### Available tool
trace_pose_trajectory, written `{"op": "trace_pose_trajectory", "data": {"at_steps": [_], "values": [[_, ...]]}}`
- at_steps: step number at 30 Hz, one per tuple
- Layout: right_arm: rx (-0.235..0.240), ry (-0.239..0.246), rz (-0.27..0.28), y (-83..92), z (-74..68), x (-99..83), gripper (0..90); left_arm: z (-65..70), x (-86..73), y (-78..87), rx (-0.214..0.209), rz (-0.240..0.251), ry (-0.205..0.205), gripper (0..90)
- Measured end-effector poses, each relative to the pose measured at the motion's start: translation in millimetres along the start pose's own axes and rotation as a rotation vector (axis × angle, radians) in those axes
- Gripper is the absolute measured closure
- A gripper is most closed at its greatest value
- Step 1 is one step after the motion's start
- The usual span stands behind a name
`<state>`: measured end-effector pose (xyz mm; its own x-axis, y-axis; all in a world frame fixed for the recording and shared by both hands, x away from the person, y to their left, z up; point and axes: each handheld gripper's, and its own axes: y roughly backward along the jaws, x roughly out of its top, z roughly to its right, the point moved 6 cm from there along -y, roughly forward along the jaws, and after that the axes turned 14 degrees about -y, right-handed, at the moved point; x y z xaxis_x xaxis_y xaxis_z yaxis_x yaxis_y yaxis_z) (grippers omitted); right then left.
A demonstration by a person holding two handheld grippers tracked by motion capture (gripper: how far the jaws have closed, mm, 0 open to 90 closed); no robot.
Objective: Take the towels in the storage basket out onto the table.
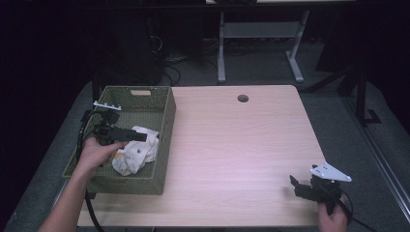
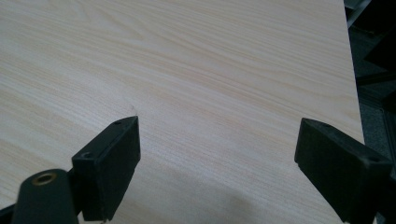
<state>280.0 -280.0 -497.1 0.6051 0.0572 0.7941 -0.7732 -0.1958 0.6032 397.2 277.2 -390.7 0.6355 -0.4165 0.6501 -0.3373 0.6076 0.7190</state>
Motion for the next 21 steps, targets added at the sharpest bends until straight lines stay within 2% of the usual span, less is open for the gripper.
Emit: {"op": "trace_pose_trajectory", "data": {"at_steps": [1,3,6,10,12,17,21], "values": [[0.001,-0.001,0.001,0.0,-0.1,0.0,13.9,-2.3,-1.9,-1.4,0.007,-0.012,0.011,26.3],[0.003,-0.003,0.001,0.2,-0.1,0.1,13.9,-6.4,-6.2,-4.8,0.036,-0.057,0.003,28.8],[0.004,-0.002,0.002,0.4,-0.1,0.0,13.9,-12.5,-13.2,-12.3,0.088,-0.146,-0.002,29.7],[0.005,-0.005,0.002,1.1,0.2,0.1,13.9,-20.3,-20.9,-21.5,0.123,-0.221,0.019,32.6],[0.006,-0.005,0.002,1.3,0.2,0.0,13.9,-26.2,-26.1,-25.5,0.164,-0.276,0.032,32.7],[0.008,-0.006,0.001,1.4,0.1,-0.1,13.9,-34.4,-33.1,-31.3,0.191,-0.342,0.053,32.6],[0.008,-0.003,0.003,1.4,0.4,0.1,13.9,-36.7,-39.1,-39.2,0.209,-0.418,0.043,32.8]]}}
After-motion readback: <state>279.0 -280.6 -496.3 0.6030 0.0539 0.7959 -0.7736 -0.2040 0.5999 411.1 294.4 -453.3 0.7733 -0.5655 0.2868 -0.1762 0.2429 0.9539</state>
